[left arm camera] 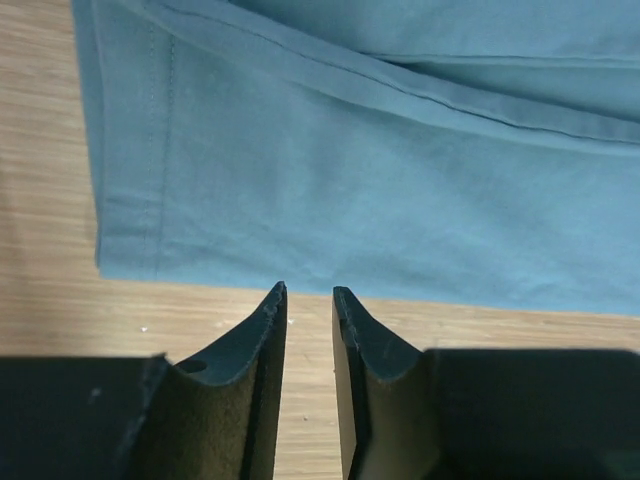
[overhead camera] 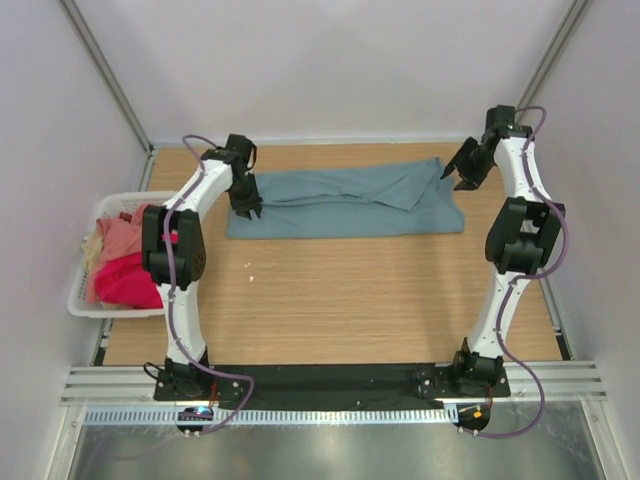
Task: Fold and stack the t-shirts
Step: Fold the tshirt
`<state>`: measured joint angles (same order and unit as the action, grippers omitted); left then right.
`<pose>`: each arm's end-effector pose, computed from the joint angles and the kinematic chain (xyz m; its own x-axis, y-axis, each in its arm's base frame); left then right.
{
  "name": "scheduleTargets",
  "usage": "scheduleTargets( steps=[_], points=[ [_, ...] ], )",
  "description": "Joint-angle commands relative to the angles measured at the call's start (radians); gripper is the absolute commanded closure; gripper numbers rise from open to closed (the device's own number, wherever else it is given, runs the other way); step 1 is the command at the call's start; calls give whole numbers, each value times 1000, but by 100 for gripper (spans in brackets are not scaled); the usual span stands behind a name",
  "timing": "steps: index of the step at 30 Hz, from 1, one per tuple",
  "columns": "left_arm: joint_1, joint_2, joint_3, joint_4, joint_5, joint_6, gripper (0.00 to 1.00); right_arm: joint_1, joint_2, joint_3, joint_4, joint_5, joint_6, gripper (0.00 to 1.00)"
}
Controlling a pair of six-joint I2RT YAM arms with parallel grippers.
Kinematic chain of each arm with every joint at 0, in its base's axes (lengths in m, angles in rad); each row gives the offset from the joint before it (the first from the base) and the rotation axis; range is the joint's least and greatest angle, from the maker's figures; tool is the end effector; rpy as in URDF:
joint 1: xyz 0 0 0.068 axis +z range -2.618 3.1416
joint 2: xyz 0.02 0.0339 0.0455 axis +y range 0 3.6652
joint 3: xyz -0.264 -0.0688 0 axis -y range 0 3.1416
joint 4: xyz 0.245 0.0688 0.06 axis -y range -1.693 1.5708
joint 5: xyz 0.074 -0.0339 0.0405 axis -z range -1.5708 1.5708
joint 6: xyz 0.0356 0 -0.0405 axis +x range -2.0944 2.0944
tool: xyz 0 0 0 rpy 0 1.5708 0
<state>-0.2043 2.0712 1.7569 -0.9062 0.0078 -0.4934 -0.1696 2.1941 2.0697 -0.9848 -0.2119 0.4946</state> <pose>0.4267 -0.0887 0.2235 -0.9074 -0.2957 -0.2988 -0.2546 0.9522 -0.1690 0.4676 -0.0725 0.2596 -0.7422 0.5979 -0.3026 0.4829 0.7903 0.3772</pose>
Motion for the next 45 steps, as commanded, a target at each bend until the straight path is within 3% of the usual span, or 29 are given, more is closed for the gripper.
scheduleTargets(
  steps=[1, 5, 12, 18, 23, 31, 36, 39, 43, 45],
  points=[
    [20, 50, 50, 29, 47, -8, 75, 21, -85, -124, 37, 6, -76, 50],
    [31, 92, 67, 7, 46, -8, 79, 21, -89, -198, 43, 26, -88, 86],
    [72, 131, 15, -26, 1, -19, 87, 2, -48, -292, 110, 71, -88, 90],
    [74, 150, -30, -37, -51, -13, 87, -2, 3, -306, 104, 118, -110, 89],
    [74, 121, -127, -22, -60, -16, 81, -5, -30, -428, 98, 207, -113, 89],
    [74, 20, -316, -8, -42, -34, 79, -36, -172, -664, 103, 282, -99, 89],
    [59, -126, -451, 4, -14, -57, 77, -47, -319, -752, 65, 316, -114, 86],
    [31, -230, -517, 6, 18, -59, 68, -48, -401, -754, 43, 309, -114, 79],
    [-10, -359, -540, 0, 35, -57, 54, 1, -493, -741, 51, 192, -110, 57],
    [-24, -419, -530, 1, 43, -53, 50, 36, -514, -712, 49, 161, -119, 52]
  ],
)
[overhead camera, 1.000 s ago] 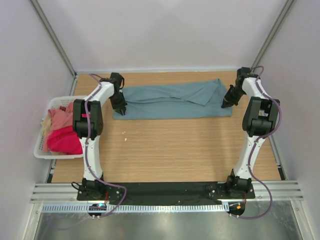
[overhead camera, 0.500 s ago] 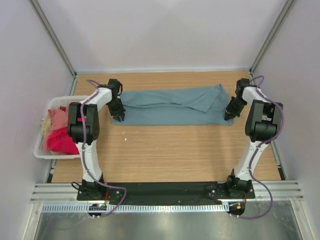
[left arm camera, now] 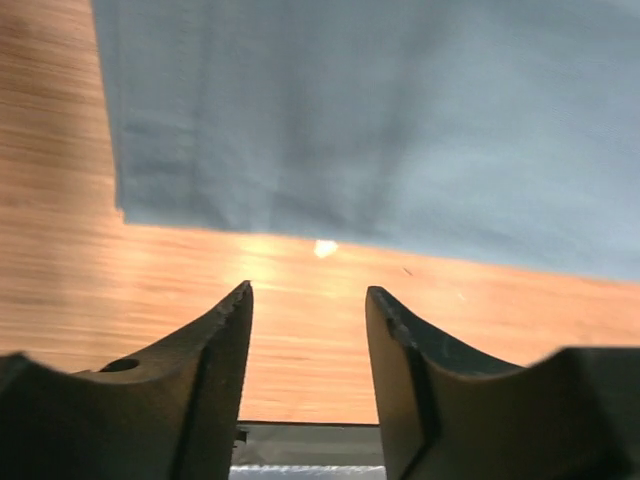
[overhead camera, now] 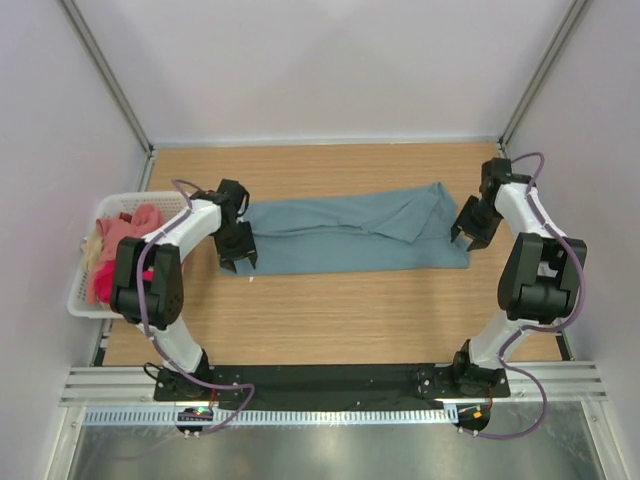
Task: Fold and stack the t-shirts
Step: Fold the tshirt
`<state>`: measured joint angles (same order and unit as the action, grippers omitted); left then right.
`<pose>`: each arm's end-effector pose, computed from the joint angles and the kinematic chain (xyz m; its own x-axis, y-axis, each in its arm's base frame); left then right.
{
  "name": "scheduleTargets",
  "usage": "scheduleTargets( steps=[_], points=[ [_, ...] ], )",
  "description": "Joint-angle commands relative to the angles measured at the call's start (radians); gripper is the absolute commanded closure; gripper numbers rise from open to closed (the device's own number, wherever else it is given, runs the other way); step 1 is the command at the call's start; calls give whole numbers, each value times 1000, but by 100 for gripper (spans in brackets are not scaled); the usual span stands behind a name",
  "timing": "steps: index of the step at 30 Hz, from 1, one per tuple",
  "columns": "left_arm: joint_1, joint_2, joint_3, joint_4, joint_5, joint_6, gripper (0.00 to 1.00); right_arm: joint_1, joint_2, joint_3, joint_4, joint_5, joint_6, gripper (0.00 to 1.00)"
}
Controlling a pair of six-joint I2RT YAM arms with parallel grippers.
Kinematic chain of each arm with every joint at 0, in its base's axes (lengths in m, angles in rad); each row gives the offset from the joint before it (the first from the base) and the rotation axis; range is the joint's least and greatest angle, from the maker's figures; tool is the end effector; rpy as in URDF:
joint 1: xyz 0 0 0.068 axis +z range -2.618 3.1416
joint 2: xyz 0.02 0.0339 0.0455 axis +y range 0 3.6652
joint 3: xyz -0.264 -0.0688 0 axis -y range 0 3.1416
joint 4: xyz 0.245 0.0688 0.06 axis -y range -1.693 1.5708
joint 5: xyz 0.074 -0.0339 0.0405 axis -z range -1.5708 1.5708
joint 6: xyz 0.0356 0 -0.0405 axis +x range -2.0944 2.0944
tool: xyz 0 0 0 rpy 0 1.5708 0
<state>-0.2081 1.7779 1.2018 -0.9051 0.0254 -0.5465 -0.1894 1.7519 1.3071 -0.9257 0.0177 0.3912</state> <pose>0.3151 -0.0675 0.1796 -0.9411 -0.3323 -0.0633 -0.3281 0.9422 -0.0681 0.3302 -0.0639 0.2145 -0.8167 0.5447 -0.1905 0.5442 0.8368 0.0598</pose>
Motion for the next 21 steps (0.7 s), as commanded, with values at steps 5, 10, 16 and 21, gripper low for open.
scheduleTargets(
  steps=[5, 10, 16, 21],
  points=[
    [-30, -192, 53, 21, 25, 20, 46, 114, -36, 78, 53, -276, 34, 38],
    [-30, -201, 84, 11, 47, 30, 47, 143, 53, 89, 155, -355, 133, 36],
    [-30, -261, 58, 14, 61, 20, 48, 160, 107, 35, 240, -381, 205, 46],
    [-30, -282, 65, -3, 59, 22, 48, 171, 153, 24, 268, -391, 221, 51]
  ],
)
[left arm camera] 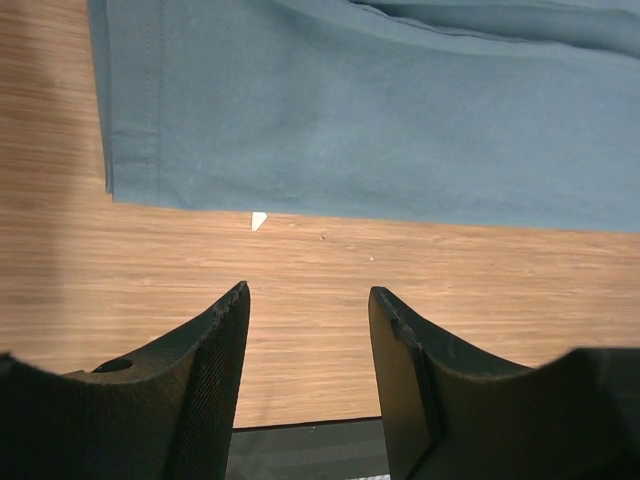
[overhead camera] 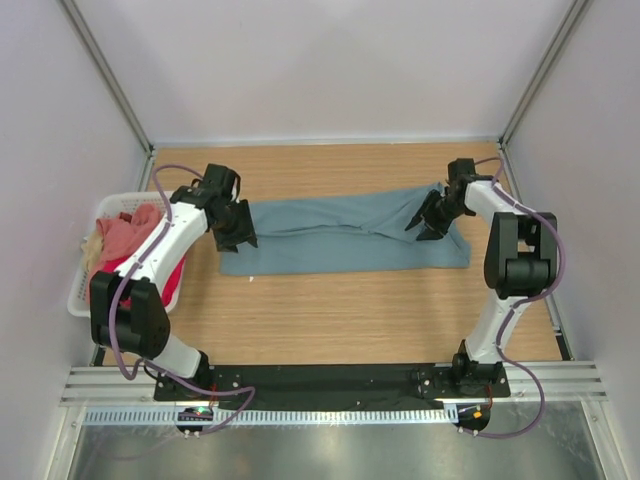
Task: Fold and stack the t-shirts
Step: Fold the tshirt
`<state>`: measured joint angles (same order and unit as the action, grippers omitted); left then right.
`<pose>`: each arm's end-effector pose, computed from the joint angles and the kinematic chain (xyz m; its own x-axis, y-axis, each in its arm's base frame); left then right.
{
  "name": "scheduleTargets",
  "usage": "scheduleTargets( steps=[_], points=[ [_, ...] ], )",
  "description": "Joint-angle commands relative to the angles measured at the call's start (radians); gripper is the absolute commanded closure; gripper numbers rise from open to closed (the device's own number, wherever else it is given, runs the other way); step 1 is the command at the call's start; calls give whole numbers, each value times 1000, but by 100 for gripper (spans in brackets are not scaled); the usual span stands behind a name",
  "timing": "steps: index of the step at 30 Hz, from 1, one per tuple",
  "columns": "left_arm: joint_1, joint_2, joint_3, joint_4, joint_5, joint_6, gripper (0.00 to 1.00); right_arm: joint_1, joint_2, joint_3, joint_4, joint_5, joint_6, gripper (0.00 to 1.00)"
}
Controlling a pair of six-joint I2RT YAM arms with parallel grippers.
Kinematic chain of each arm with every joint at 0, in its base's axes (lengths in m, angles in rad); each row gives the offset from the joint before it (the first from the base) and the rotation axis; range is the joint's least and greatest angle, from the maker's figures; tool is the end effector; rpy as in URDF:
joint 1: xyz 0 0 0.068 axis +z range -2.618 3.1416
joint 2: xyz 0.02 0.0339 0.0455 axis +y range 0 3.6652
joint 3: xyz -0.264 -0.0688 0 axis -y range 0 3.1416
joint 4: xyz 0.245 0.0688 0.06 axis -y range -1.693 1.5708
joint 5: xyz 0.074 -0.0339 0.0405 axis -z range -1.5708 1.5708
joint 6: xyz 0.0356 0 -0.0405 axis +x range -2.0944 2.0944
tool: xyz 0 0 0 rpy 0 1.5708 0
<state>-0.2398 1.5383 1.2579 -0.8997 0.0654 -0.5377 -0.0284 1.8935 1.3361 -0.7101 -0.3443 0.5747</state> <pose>0.2959 -0.0747 0.2659 -0.9052 -0.3048 -0.2961 -0.2357 0.9399 -0.2469 0.3757 0.0013 0.1826 -0.8410 0.5358 -0.0756 0.4564 0.7774 0.4327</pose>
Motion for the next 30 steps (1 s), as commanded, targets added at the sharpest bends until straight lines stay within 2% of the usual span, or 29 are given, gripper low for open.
scheduleTargets(
  steps=[1, 8, 10, 15, 20, 21, 25, 27, 29, 30],
  points=[
    [2, -44, 12, -10, 17, 13, 48, 10, 15, -6, 54, -28, 40, 51],
    [4, -35, 34, -13, 28, 12, 47, 16, 41, -26, 70, -15, 37, 52],
    [2, -29, 38, -15, 34, 7, 47, 16, 52, -28, 81, -21, 37, 56],
    [2, -21, 49, -13, 43, -1, 47, 28, 59, 24, 95, -44, 65, 78],
    [4, -21, 60, -4, 57, -10, 47, 28, 58, 70, 135, -65, 131, 85],
    [4, -21, 58, -2, 57, -10, 47, 60, 64, 78, 144, -70, 140, 86],
    [4, -14, 64, -4, 65, -10, 47, 84, 134, 146, 201, -99, 189, 87],
    [2, -9, 63, -8, 60, -5, 47, 97, 208, 208, 289, -126, 221, 86],
    [2, -3, 61, -8, 65, -7, 46, 117, 262, 326, 345, -179, 237, 82],
    [4, 2, 66, -11, 66, -7, 46, 119, 306, 371, 344, -183, 238, 75]
  ],
)
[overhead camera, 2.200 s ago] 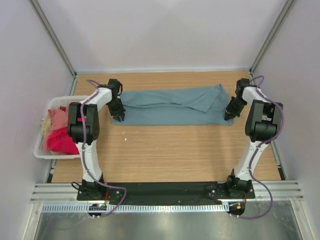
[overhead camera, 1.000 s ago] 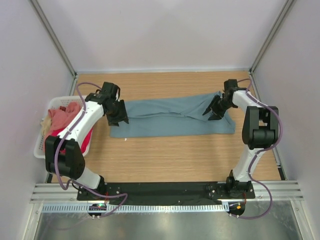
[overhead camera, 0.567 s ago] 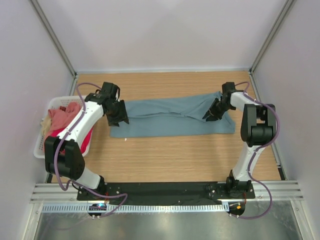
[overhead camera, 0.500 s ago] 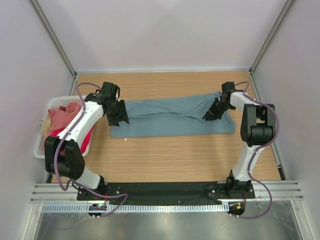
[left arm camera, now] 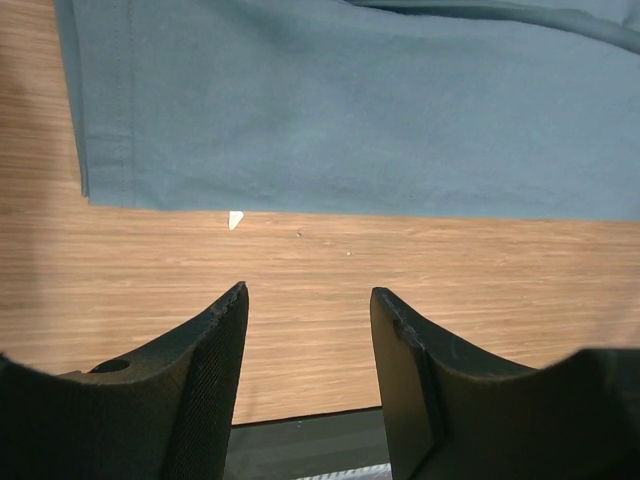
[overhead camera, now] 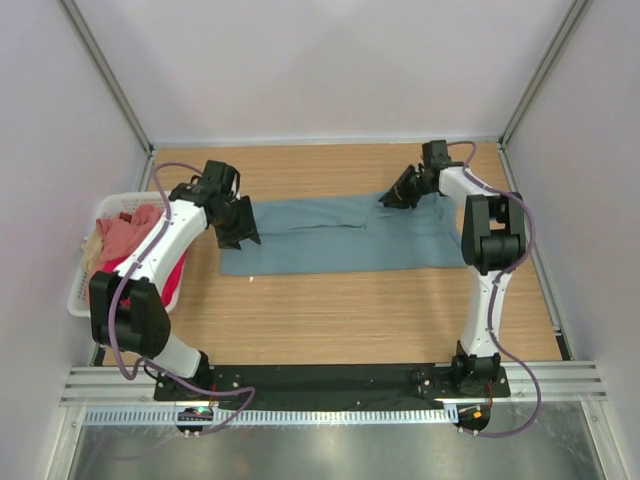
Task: Fold and stack the t-shirts
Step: Fold the tshirt
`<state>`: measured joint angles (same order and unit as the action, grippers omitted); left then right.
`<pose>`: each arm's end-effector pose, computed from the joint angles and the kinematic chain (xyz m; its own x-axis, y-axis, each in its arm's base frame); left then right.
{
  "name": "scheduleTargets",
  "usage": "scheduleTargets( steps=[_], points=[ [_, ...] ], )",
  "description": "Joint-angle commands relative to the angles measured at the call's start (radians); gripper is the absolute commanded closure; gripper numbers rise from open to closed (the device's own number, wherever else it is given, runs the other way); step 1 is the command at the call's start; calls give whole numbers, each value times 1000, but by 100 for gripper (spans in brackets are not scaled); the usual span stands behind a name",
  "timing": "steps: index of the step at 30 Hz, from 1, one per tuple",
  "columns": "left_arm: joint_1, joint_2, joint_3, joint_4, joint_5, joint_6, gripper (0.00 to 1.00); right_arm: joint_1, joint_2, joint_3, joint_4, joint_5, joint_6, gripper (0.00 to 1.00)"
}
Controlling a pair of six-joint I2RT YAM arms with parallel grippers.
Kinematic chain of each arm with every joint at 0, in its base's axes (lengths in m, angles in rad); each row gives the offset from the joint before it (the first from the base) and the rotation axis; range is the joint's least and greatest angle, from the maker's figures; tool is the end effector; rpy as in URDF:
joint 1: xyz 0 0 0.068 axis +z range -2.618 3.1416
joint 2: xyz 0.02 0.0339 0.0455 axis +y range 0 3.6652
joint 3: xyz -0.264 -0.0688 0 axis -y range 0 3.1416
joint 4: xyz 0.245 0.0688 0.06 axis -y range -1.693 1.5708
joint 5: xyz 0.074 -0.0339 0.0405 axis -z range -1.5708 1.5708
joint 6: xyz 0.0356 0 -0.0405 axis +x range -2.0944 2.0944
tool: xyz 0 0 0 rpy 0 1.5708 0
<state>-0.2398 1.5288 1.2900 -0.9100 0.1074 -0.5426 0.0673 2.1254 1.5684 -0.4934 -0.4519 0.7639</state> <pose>0.2963 -0.0764 0.2778 -0.9028 -0.3078 -0.3003 -0.2188 0.9300 -0.2952 0.4494 0.0459 0.1674 -0.8168 0.5687 -0.0970 0.3987 0.6780 0.6175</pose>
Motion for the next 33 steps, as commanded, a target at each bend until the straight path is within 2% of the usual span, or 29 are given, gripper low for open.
scheduleTargets(
  steps=[1, 2, 5, 8, 13, 20, 22, 24, 26, 28, 30, 33],
  points=[
    [4, 17, 38, -4, 28, -2, 46, 25, 88, 180, 121, -80, 49, 68],
    [2, 21, 42, -7, 28, -2, 46, 23, 97, 247, 105, -90, 42, 56],
    [4, 13, 38, -6, 20, -3, 46, 23, 100, 344, 17, -59, -6, 38],
    [2, 11, 34, -4, 18, -3, 46, 23, 96, 386, -67, -54, -86, 35],
    [4, 10, 25, 9, 31, -5, 46, 22, 36, 361, -192, 68, -240, 35],
    [-25, 48, 43, 111, 153, 33, 47, 3, -19, 305, -301, 294, -324, 35],
    [-41, 74, 60, 128, 164, 36, 46, -1, -21, 298, -300, 303, -336, 36],
    [-64, 94, 95, 145, 166, 36, 47, 0, -10, 308, -292, 247, -353, 39],
    [-69, 117, 112, 152, 166, 23, 47, 20, 1, 317, -275, 188, -351, 47],
    [-69, 134, 117, 158, 126, 1, 48, 40, 19, 338, -277, 193, -353, 55],
    [-59, 152, 133, 126, 42, -13, 49, 68, 31, 352, -283, 213, -347, 58],
    [-33, 211, 156, 93, 26, -13, 50, 89, 53, 370, -292, 243, -334, 60]
  ],
)
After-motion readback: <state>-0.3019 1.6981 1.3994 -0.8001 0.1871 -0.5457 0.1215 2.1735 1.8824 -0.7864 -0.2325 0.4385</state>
